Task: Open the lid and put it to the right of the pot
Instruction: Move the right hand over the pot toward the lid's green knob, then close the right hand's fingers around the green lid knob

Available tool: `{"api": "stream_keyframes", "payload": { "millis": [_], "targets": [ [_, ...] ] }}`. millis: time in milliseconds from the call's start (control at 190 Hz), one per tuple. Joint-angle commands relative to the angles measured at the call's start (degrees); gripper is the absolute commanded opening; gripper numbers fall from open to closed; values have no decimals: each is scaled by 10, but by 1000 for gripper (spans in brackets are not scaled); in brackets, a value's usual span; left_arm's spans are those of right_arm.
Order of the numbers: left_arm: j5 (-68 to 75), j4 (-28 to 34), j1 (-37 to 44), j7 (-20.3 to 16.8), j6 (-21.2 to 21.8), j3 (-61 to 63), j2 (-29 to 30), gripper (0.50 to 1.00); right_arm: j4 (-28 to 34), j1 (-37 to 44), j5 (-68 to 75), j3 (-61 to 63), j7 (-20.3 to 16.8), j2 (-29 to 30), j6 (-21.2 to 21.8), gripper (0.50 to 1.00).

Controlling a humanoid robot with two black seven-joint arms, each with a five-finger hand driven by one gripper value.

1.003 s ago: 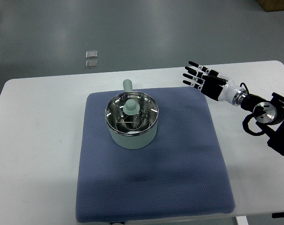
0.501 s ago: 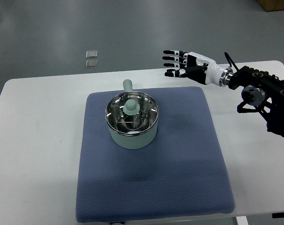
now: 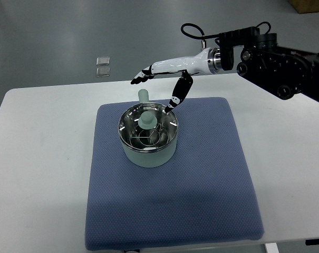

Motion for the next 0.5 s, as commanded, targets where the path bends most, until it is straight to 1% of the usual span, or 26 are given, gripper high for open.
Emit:
{"api": "stream_keyframes", "payload": {
  "millis": [0,69,195,322,496],
  "targets": [
    [0,0,-1,0,0,0,0,1000,-1,35,-17,-55,10,20,-25,930],
    [0,0,-2,0,0,0,0,1000,-1,47,-41,-85,17,32,-33,928],
    [0,0,-3,0,1,0,0,1000,-1,51,-52,-111,17,54,-39,928],
    [0,0,-3,0,1,0,0,1000,-1,50,-54,-114,16,55,-39,924],
    [0,0,-3,0,1,0,0,1000,-1,49,-59,-115,17,54,-40,901]
  ]
}}
